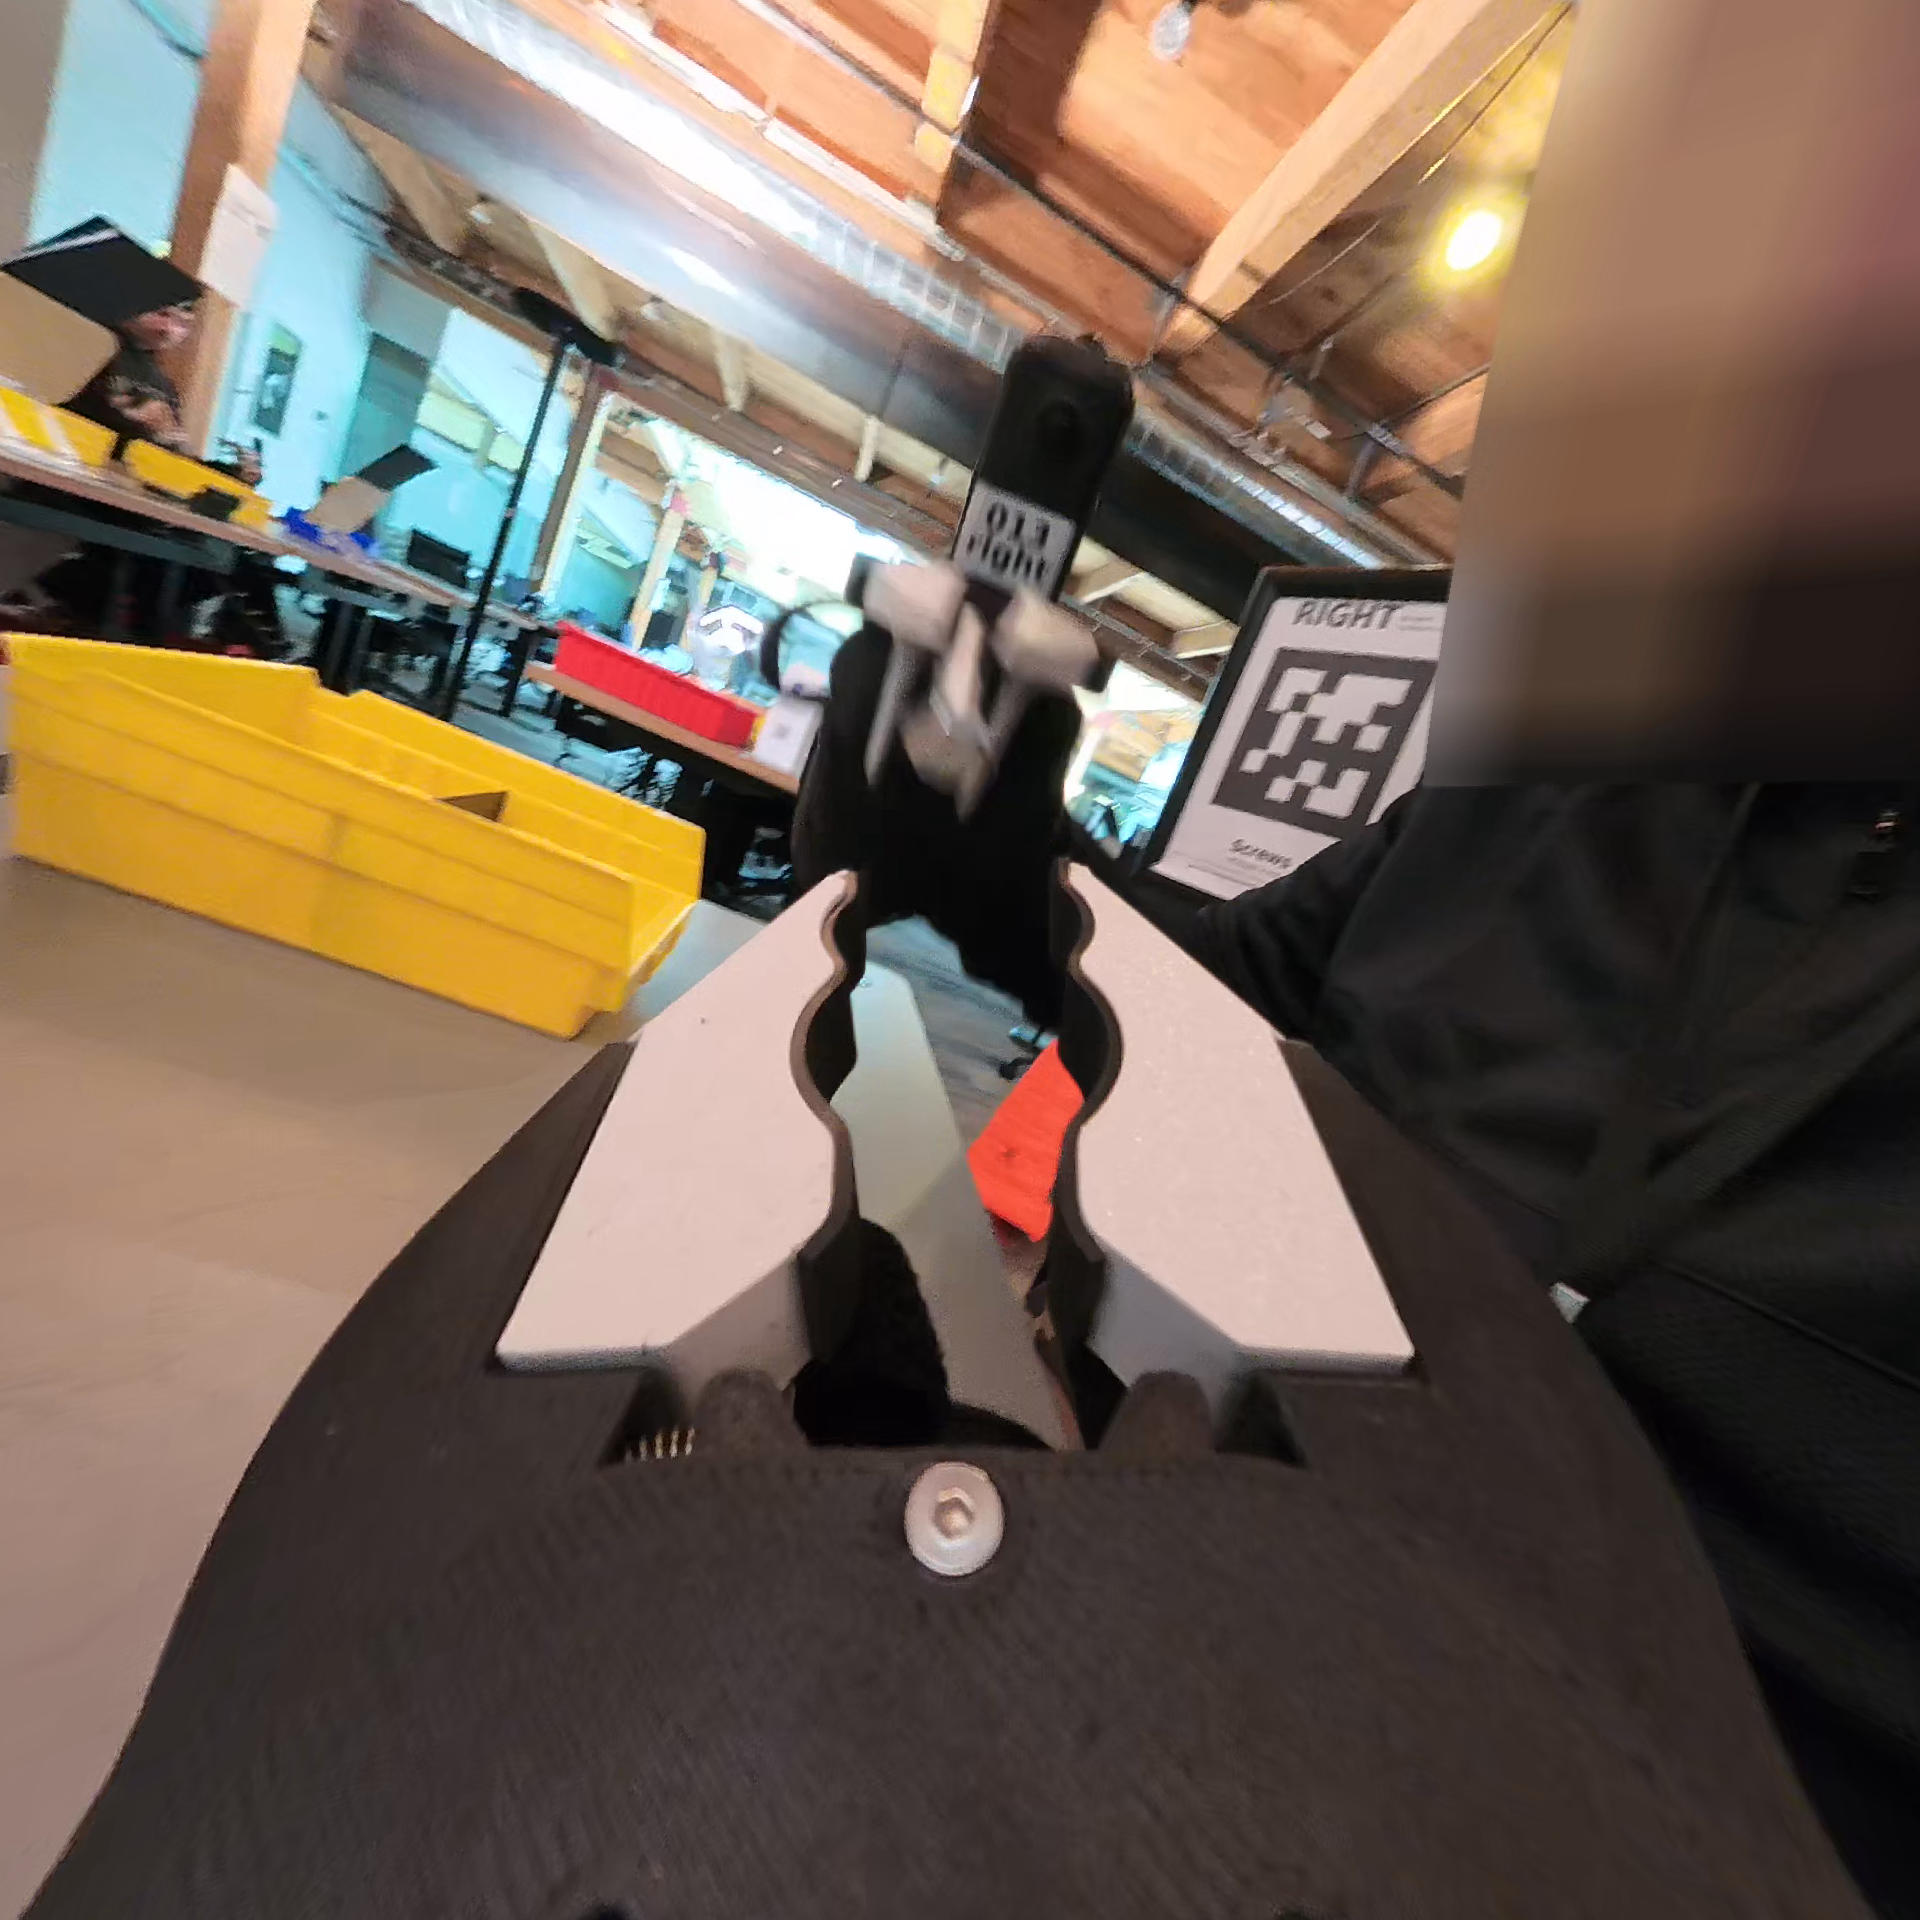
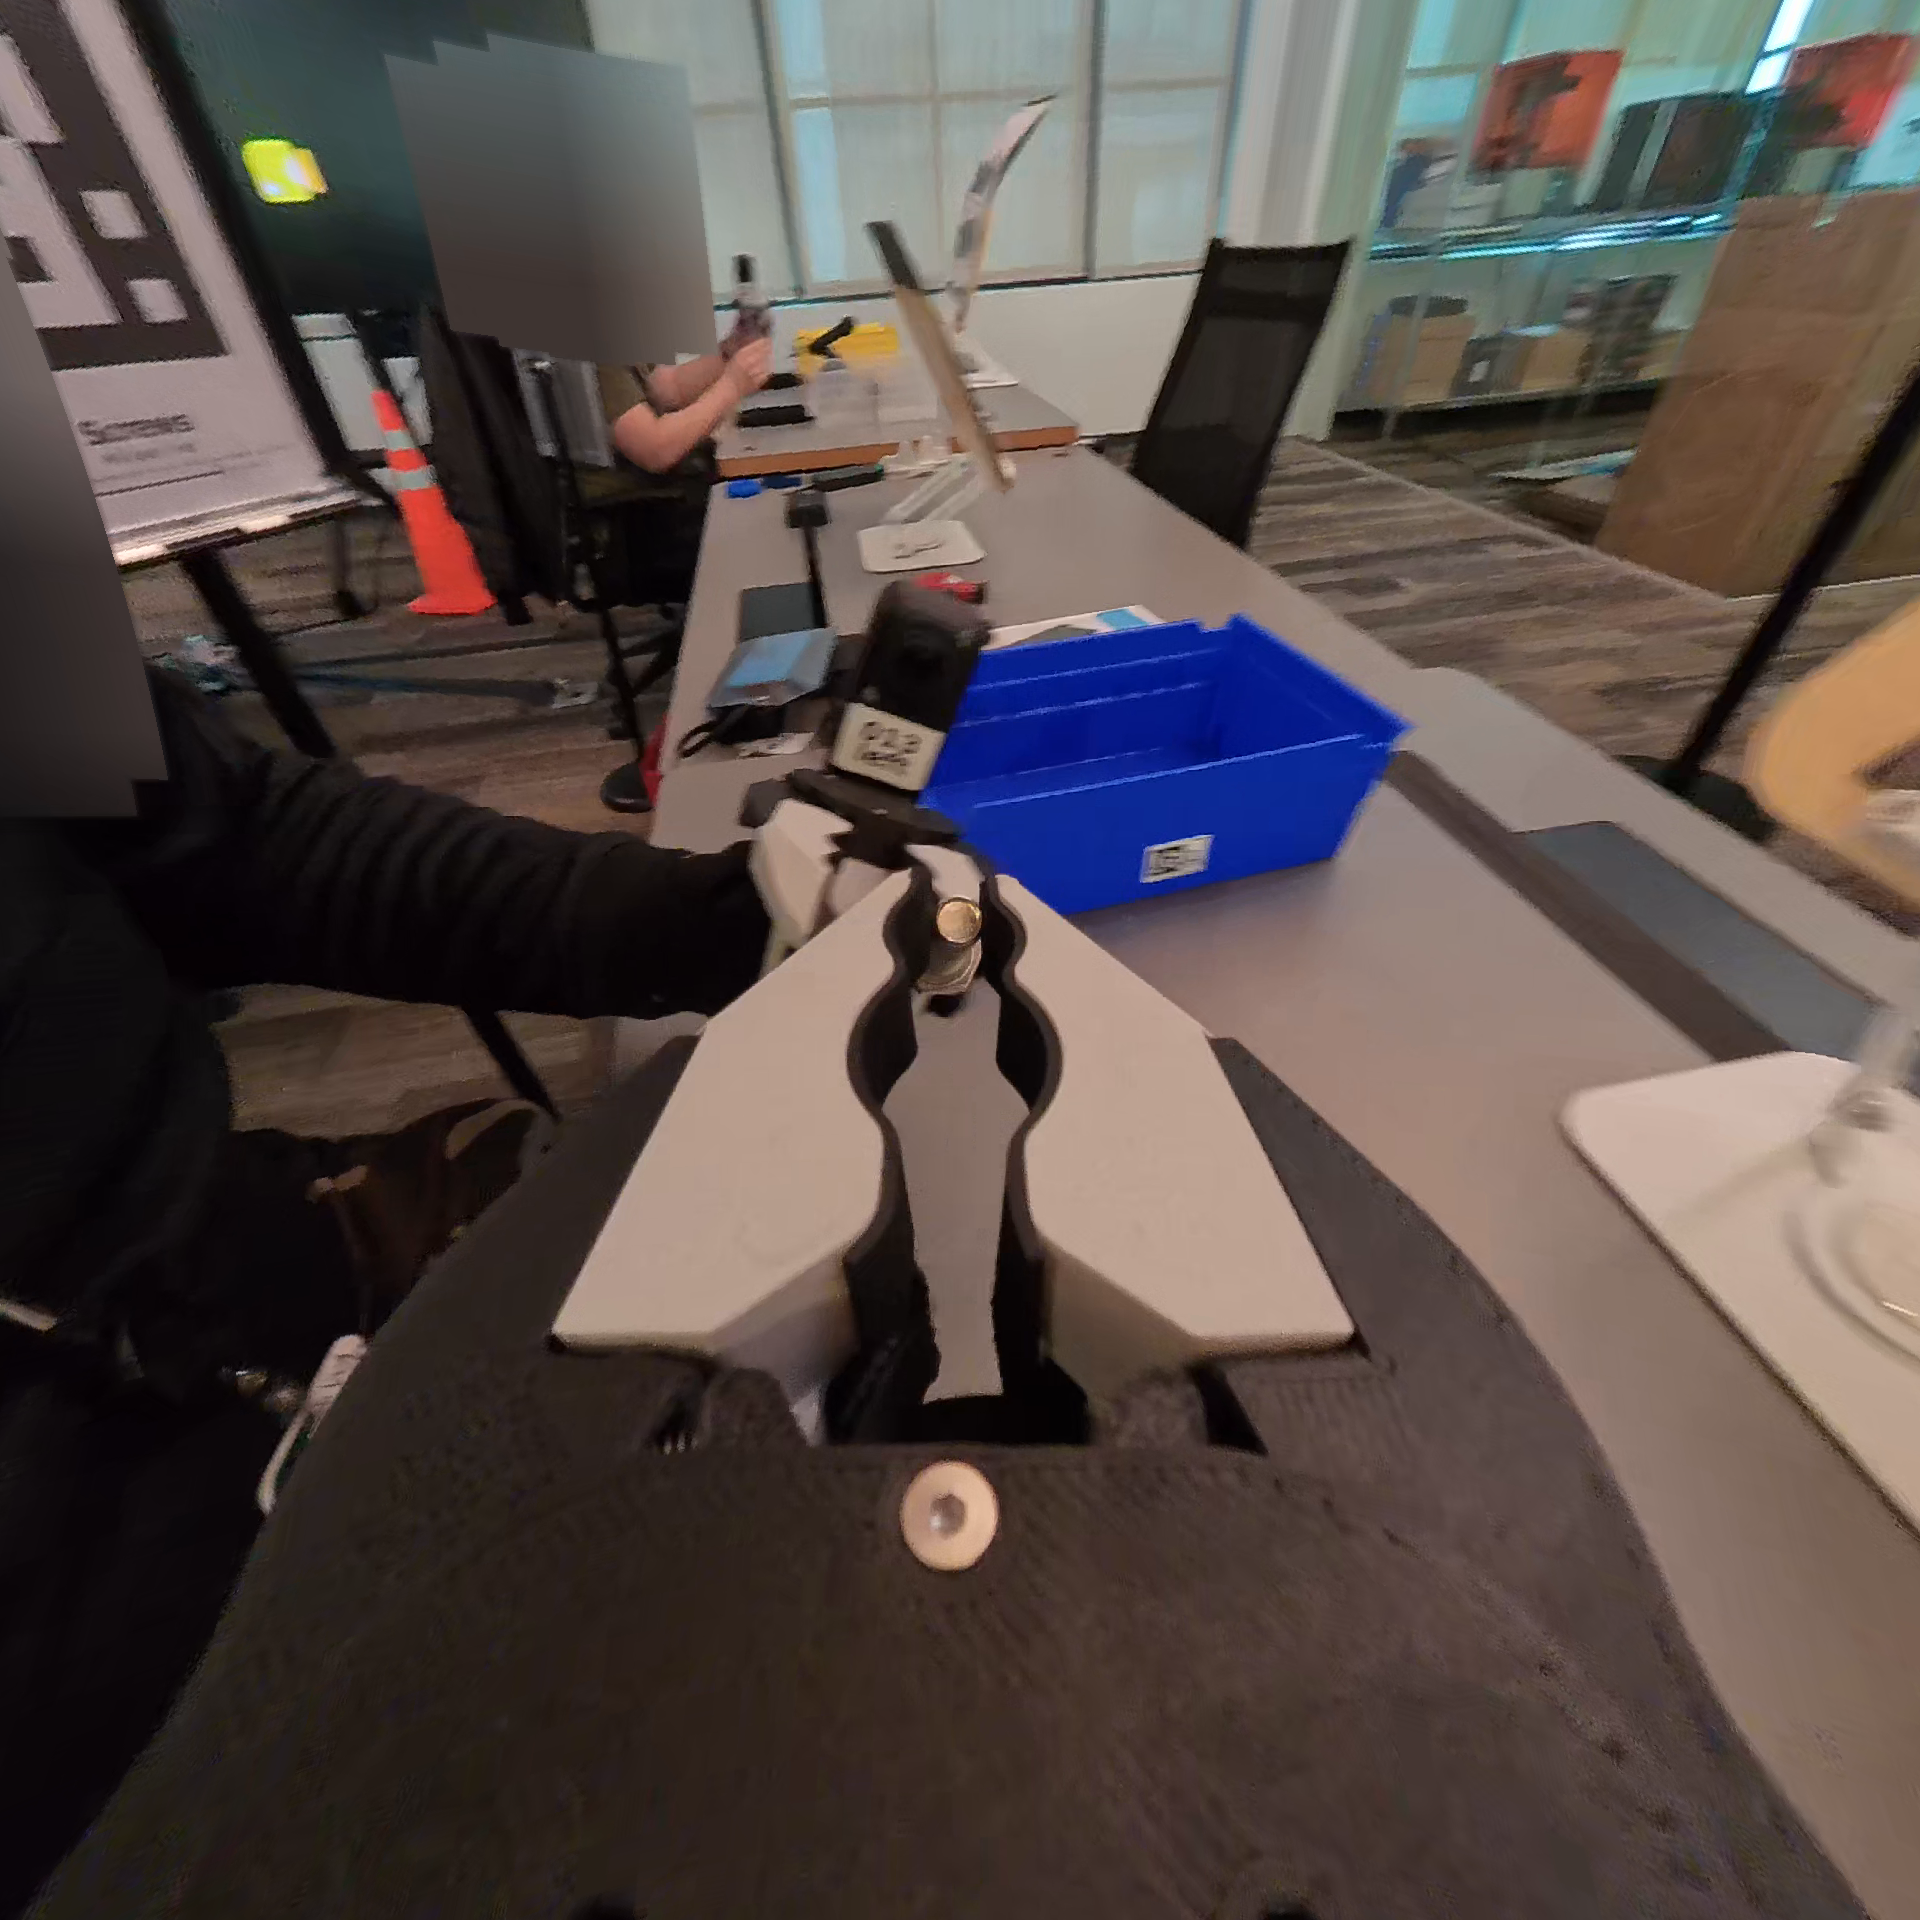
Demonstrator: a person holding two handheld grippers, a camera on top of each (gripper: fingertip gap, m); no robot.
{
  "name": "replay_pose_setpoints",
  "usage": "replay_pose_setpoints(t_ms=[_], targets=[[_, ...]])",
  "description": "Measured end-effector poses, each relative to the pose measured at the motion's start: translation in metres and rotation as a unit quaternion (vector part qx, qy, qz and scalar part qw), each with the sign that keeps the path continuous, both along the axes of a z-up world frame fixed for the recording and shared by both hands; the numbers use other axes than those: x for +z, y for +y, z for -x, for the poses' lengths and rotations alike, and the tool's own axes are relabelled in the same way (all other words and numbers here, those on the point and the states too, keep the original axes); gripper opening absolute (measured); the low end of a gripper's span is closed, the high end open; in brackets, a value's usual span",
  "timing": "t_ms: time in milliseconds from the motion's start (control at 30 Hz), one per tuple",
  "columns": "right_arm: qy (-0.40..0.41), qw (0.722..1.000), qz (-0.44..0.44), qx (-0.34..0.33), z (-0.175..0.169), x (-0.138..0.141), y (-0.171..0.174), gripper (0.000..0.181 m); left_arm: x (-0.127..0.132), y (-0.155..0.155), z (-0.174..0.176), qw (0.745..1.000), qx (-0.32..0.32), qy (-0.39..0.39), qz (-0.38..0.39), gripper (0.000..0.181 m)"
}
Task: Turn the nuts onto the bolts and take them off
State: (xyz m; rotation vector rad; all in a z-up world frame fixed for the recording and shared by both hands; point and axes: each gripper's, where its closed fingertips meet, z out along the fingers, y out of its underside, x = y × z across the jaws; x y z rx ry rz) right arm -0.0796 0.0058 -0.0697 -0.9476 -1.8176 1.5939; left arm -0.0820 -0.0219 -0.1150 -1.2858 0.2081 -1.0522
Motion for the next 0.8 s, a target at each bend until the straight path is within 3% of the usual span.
replay_pose_setpoints(t_ms=[100, 167, 233, 333, 433, 567, 800], targets=[[0.005, 0.996, -0.03, -0.079, 0.001, 0.019, 0.067, 0.007, -0.002, -0.002, 0.005, 1.0, 0.008, 0.015, 0.003, 0.015], [-0.012, 0.985, -0.079, -0.153, 0.001, 0.024, 0.132, 0.008, -0.008, -0.002, 0.008, 0.999, 0.015, 0.034, 0.013, 0.0], [-0.051, 0.964, -0.122, -0.232, 0.0, 0.017, 0.206, 0.007, -0.012, -0.002, 0.009, 0.999, 0.019, 0.045, 0.022, 0.0], [-0.159, 0.928, -0.147, -0.304, -0.006, -0.023, 0.302, 0.008, -0.017, 0.001, 0.012, 0.997, 0.028, 0.056, 0.034, 0.0], [-0.277, 0.882, -0.178, -0.336, -0.017, -0.084, 0.368, 0.007, -0.025, 0.005, 0.013, 0.995, 0.036, 0.072, 0.05, 0.0], [-0.383, 0.835, -0.2, -0.342, -0.024, -0.147, 0.41, 0.007, -0.039, 0.009, 0.011, 0.991, 0.041, 0.107, 0.075, 0.0], [-0.499, 0.773, -0.212, -0.331, -0.029, -0.207, 0.438, 0.008, -0.042, 0.012, 0.015, 0.99, 0.043, 0.103, 0.083, 0.0]])
